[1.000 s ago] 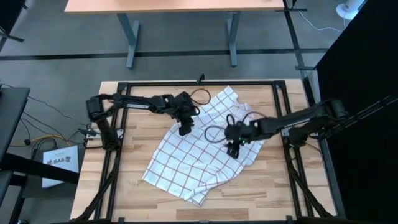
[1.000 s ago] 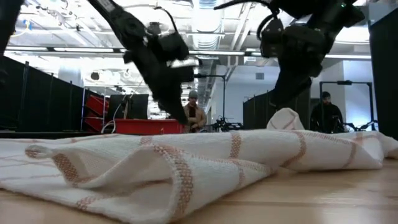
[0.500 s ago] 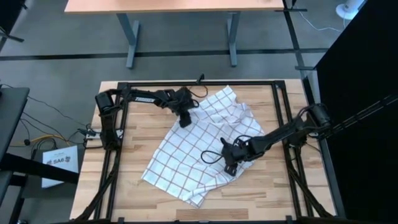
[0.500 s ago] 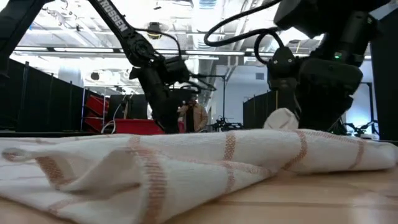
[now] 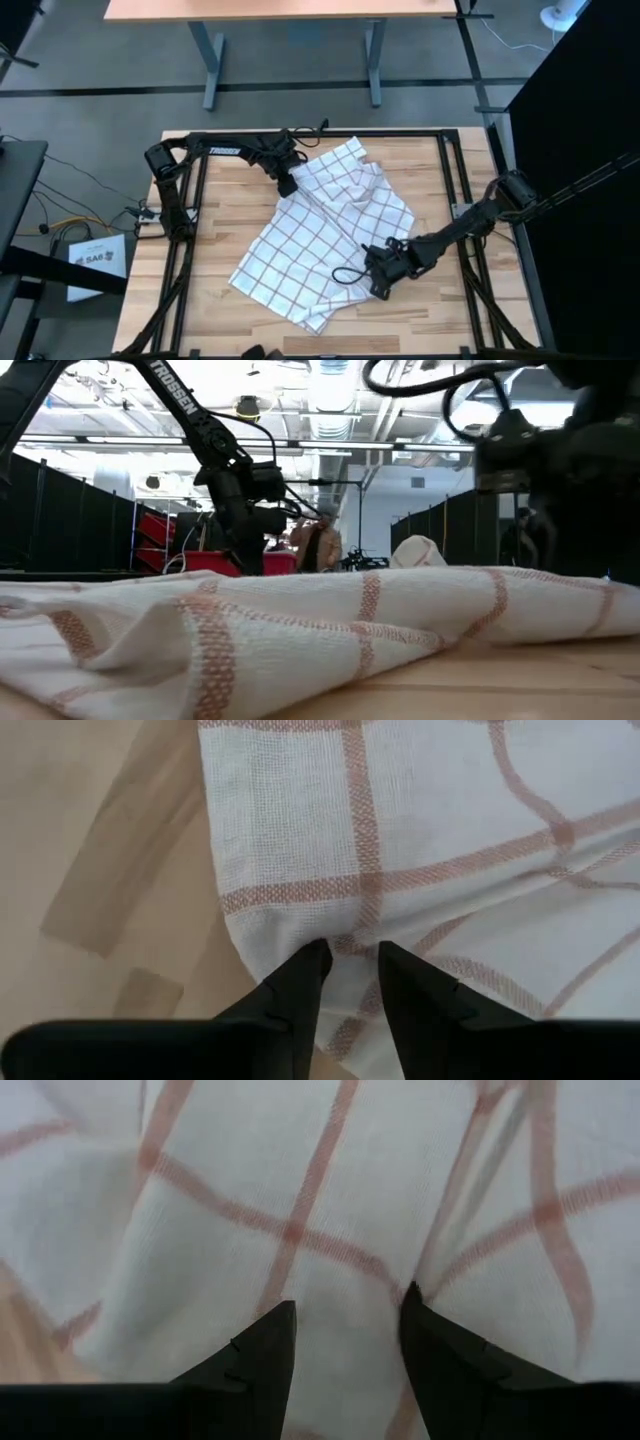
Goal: Roll towel
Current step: Prepare the white striped towel on the table for folding
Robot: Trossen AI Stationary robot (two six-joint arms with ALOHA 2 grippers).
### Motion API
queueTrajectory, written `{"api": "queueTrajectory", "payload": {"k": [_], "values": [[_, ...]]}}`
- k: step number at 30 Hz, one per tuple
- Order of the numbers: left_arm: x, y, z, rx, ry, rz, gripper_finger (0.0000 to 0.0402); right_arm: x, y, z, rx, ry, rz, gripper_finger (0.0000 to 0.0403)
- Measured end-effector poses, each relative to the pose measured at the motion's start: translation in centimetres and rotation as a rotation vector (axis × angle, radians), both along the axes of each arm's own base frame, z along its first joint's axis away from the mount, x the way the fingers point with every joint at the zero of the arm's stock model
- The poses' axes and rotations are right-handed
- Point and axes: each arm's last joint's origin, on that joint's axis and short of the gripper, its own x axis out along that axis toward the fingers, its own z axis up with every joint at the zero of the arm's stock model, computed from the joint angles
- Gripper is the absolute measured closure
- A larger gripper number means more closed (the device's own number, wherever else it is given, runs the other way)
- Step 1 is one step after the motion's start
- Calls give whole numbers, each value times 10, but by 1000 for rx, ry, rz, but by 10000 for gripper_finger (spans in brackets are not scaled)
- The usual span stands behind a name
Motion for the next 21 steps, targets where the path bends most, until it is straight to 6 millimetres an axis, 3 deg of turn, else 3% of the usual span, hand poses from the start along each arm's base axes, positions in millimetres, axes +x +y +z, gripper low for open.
{"api": "queueTrajectory", "payload": {"k": [3,5,7,9,14,21], "values": [[-5,-4,9,-31,-9,-10,309,1,-2,11,-1,-18,5,241],[-8,-9,24,-17,-24,-13,309,11,-11,29,-33,-84,21,241],[-6,-16,51,45,-85,-32,309,25,-33,54,-78,-176,-1,241],[-4,-27,84,115,-179,-71,309,29,-57,65,-148,-171,-24,241],[-14,-62,113,121,-180,-132,308,31,-131,85,-244,-143,-120,241],[-4,-109,91,48,-126,-180,308,27,-211,77,-280,-78,-193,241]]}}
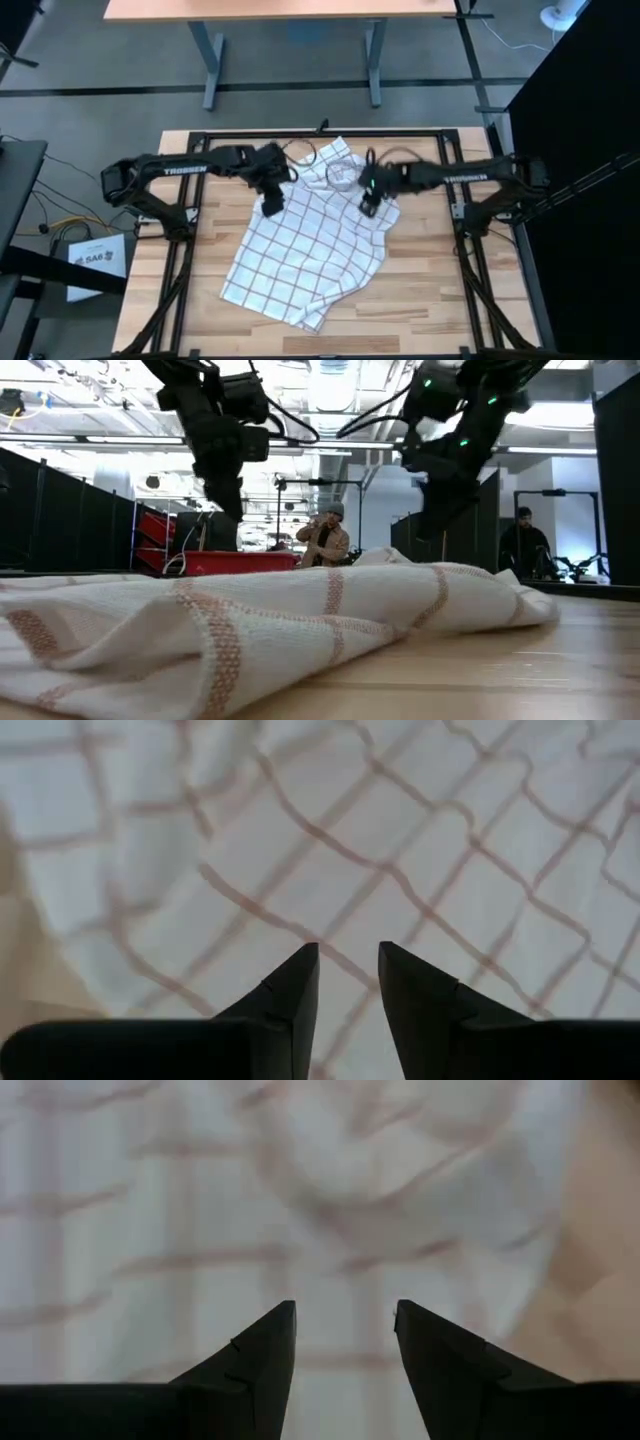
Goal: Roll towel
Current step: Prepare the white striped towel on the table for folding
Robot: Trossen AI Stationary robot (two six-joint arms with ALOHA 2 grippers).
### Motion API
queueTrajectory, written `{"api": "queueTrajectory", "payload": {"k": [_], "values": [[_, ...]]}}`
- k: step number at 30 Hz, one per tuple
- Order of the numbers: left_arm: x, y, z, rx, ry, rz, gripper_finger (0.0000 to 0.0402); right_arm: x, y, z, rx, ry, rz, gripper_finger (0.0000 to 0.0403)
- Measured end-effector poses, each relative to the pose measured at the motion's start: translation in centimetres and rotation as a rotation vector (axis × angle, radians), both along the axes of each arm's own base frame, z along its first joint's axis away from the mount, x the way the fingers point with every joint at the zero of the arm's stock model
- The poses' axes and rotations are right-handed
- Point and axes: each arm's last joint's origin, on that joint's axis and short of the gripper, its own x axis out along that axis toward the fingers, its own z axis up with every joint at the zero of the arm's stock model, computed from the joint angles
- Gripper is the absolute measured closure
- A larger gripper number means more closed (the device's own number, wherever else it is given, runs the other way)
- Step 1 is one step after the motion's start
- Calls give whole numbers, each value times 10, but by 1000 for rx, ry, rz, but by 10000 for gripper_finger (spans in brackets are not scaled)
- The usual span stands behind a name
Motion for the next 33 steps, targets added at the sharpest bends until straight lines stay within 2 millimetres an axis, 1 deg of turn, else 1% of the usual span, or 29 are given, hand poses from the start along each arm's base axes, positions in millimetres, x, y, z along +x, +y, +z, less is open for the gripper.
{"api": "queueTrajectory", "payload": {"k": [3,4,6,8,10,12,14,19,21,24,33], "values": [[2,-20,-10,-22,31,-19,308,-8,-33,-4,-4,21,-28,241],[2,-26,-15,-27,43,-20,308,-9,-40,-3,-13,15,-29,241],[2,-35,-31,-42,50,14,308,-11,-49,-1,-34,8,-21,241],[-2,-48,-50,-79,85,35,308,-15,-58,-2,-36,17,-19,241],[-6,-60,-68,-107,112,49,308,-13,-67,-4,-11,-29,-11,241],[-9,-68,-75,-121,91,83,308,-11,-73,-11,30,-42,5,241],[-11,-76,-79,-128,71,116,308,-8,-77,-22,41,-15,20,241],[-17,-99,-85,-161,96,161,309,-6,-87,-55,77,114,76,241],[-16,-111,-84,-182,85,162,309,-6,-95,-61,84,138,74,241],[-15,-131,-83,-210,55,181,309,-2,-114,-60,73,143,66,241],[-22,-176,-82,-227,-10,269,309,17,-177,-47,-25,141,124,241]]}}
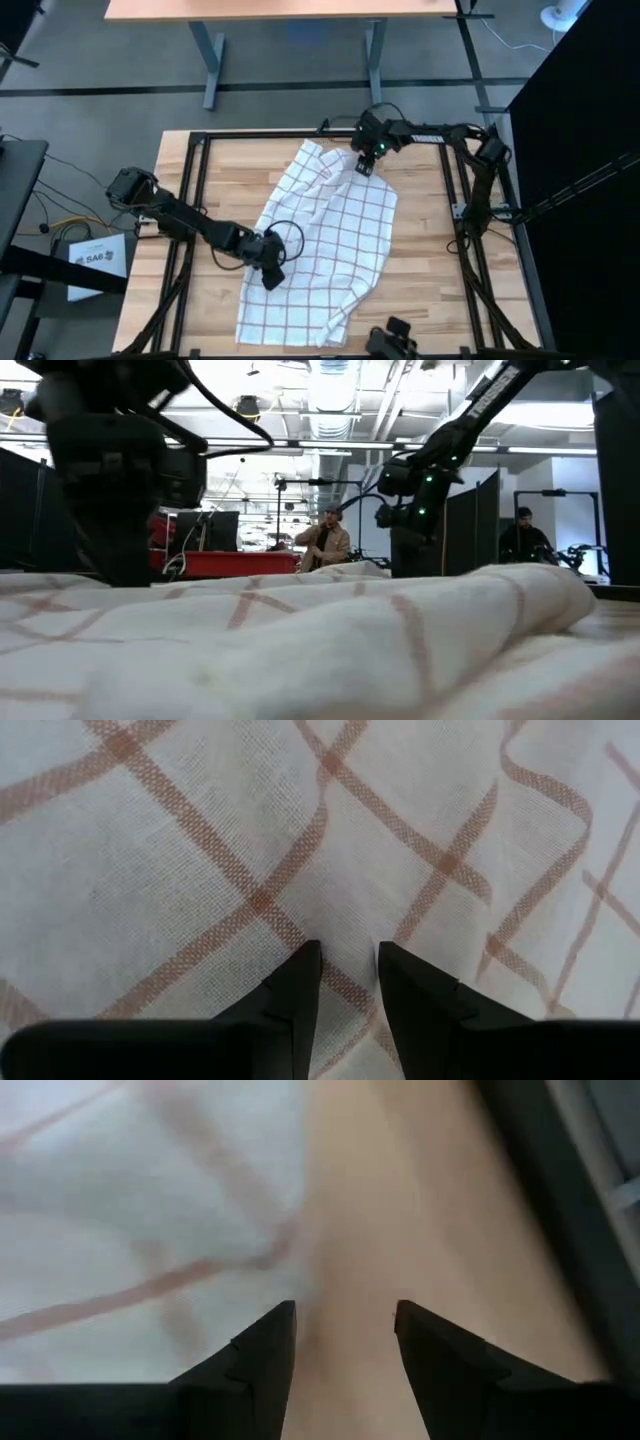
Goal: Roll towel
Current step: Prepare the white striped towel on the table for folding
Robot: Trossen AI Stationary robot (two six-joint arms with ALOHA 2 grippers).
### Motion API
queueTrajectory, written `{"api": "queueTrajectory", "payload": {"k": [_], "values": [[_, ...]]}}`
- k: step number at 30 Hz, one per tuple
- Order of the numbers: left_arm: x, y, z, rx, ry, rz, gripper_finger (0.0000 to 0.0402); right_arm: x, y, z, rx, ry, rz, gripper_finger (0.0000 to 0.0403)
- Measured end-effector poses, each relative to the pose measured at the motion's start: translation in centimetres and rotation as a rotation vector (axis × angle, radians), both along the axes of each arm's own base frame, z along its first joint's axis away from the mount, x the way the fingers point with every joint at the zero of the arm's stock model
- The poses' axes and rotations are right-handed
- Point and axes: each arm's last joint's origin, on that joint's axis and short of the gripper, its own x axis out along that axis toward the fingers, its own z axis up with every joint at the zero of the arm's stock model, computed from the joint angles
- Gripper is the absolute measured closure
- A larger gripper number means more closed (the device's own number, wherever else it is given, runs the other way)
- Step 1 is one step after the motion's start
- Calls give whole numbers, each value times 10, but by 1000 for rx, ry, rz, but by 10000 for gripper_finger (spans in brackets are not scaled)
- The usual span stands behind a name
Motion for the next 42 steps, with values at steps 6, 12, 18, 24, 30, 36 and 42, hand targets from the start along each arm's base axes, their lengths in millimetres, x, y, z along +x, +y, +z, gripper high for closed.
{"api": "queueTrajectory", "payload": {"k": [6,12,18,24,30,36,42], "values": [[3,4,1,7,-19,51,309,24,-28,18,-6,-11,43,241],[23,28,32,89,-34,-40,309,22,0,73,12,-28,100,241],[43,73,83,279,34,-211,309,23,70,100,113,-81,161,241],[47,143,82,389,83,-216,309,23,123,76,101,-16,184,241],[36,215,67,431,126,-191,309,17,156,50,-4,46,166,241],[36,240,41,285,113,-178,309,3,109,53,60,-16,-36,235],[43,221,45,248,74,-250,309,-29,46,57,181,-138,-201,182]]}}
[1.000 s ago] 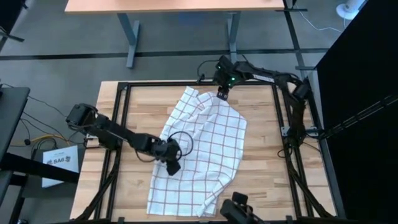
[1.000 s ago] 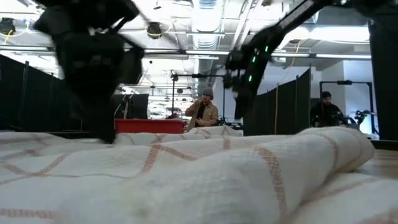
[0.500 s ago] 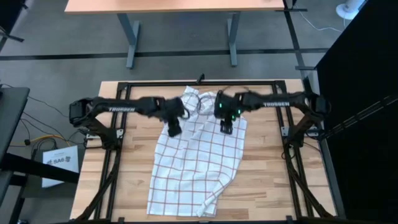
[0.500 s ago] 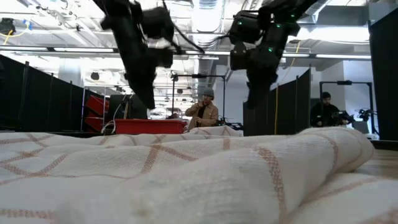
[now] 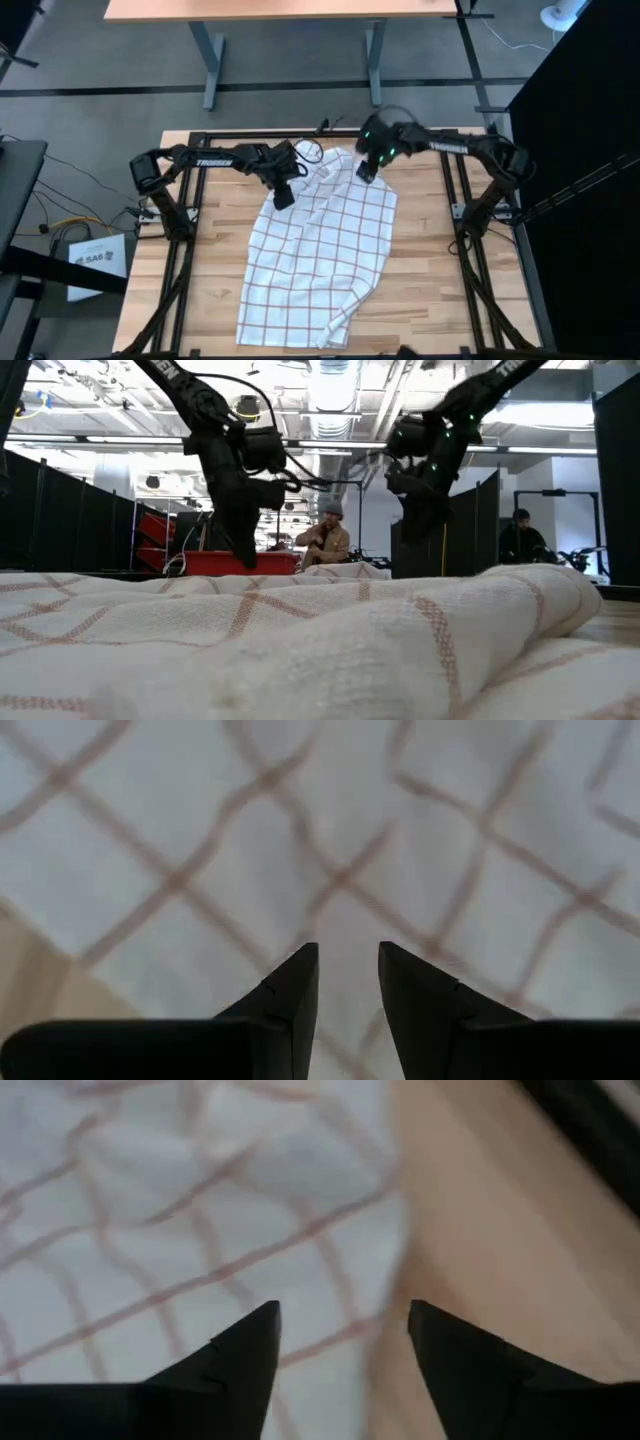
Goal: Roll towel
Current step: Prepare the white striped towel on the table for folding
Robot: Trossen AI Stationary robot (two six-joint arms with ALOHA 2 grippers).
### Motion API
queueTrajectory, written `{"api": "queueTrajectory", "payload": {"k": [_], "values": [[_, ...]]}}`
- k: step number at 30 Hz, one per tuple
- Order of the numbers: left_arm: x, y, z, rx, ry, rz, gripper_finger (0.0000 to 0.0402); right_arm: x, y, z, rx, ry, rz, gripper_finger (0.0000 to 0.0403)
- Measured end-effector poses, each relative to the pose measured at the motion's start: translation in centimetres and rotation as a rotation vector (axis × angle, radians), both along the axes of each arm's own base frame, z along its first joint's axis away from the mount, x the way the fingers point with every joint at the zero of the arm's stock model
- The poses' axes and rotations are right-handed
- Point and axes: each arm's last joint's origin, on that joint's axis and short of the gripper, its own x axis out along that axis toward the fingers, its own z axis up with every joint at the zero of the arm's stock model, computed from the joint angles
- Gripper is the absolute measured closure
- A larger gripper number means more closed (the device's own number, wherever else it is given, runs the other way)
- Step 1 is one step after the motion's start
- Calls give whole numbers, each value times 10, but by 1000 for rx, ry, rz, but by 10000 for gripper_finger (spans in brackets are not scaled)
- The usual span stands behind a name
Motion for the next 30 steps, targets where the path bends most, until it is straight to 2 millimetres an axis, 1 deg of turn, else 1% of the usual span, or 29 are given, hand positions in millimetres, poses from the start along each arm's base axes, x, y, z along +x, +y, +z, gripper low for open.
{"api": "queueTrajectory", "payload": {"k": [2,4,6,8,18,22,25,27,30], "values": [[2,-2,2,4,-10,-7,309,-10,-17,-1,-4,-20,-19,163],[3,-1,3,18,-15,-3,309,-19,-29,-6,10,-21,-29,153],[4,2,4,48,-26,15,309,-22,-39,-18,36,3,-20,151],[3,7,4,59,-34,44,309,-22,-44,-32,76,41,7,153],[-5,22,4,54,-31,119,309,3,-51,-62,178,58,125,158],[-7,28,4,61,-36,132,309,11,-48,-67,211,38,160,168],[-8,33,5,76,-49,126,309,14,-44,-68,229,37,181,179],[-8,36,0,79,-40,119,309,17,-42,-67,222,30,193,183],[-10,39,-15,28,13,107,309,17,-42,-65,230,34,191,184]]}}
